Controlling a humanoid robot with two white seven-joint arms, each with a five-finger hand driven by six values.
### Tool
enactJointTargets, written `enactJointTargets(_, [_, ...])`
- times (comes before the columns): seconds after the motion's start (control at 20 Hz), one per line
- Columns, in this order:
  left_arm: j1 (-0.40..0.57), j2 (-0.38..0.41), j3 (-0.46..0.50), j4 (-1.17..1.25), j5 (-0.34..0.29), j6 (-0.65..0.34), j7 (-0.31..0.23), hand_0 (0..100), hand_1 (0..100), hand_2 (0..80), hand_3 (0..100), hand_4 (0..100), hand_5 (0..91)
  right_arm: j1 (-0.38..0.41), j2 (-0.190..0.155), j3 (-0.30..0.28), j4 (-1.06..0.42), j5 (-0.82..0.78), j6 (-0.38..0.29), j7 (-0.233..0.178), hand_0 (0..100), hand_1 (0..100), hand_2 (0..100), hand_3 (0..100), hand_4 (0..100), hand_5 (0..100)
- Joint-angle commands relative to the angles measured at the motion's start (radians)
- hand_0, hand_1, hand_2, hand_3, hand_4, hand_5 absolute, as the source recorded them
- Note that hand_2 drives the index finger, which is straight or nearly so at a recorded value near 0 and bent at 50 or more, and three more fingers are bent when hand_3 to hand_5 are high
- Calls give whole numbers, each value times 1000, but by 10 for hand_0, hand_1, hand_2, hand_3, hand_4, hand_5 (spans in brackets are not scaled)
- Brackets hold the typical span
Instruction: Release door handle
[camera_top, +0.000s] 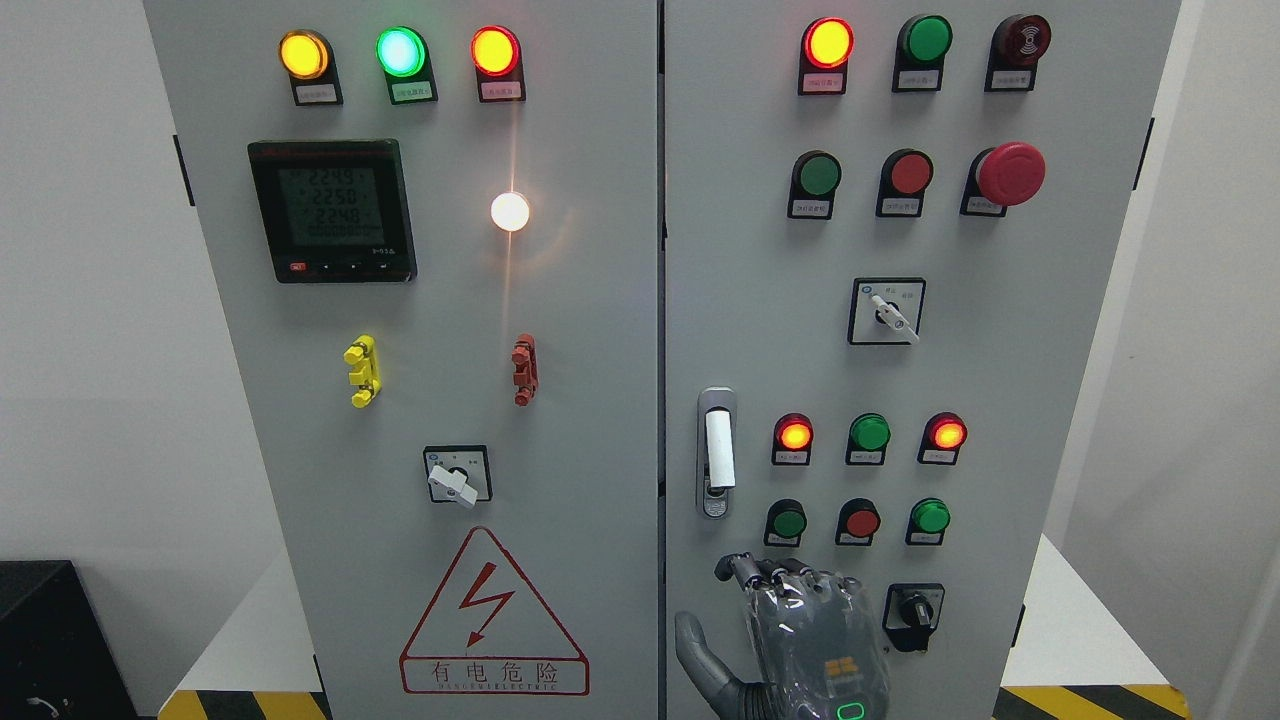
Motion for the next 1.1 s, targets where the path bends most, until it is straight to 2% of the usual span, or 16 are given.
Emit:
enactJointTargets(0.0, [-26,0,0,29,1,0,0,120,556,0,0,0,0,34,2,-13,-82,-1,-10,-5,405,281,844,1000,981,1000])
enactJointTargets(0.25, [-26,0,0,29,0,0,0,120,556,0,0,0,0,139,-1,-23,-182,1,-38,7,397,214,918,1000,994,1000])
enactJointTargets(0.35, [-26,0,0,29,0,0,0,120,556,0,0,0,0,147,-1,-46,-196,-1,-61,14,386,189,933,1000,997,1000])
enactJointTargets(0.5, [-26,0,0,29,1,0,0,120,556,0,0,0,0,124,2,-56,-208,1,-59,78,364,191,946,1000,1000,1000])
enactJointTargets(0.55, [-26,0,0,29,0,0,0,120,556,0,0,0,0,108,4,-54,-207,-1,-56,87,352,193,948,1000,1000,1000])
enactJointTargets(0.8, [-26,0,0,29,0,0,0,120,556,0,0,0,0,38,10,-48,-174,10,-32,90,325,215,953,1000,1000,1000])
enactJointTargets(0.95, [-26,0,0,29,0,0,0,120,556,0,0,0,0,-21,10,-47,-150,12,5,129,304,241,958,1000,1000,1000])
enactJointTargets(1.05, [-26,0,0,29,0,0,0,120,556,0,0,0,0,-70,10,-40,-118,15,24,135,292,247,960,1000,1000,1000])
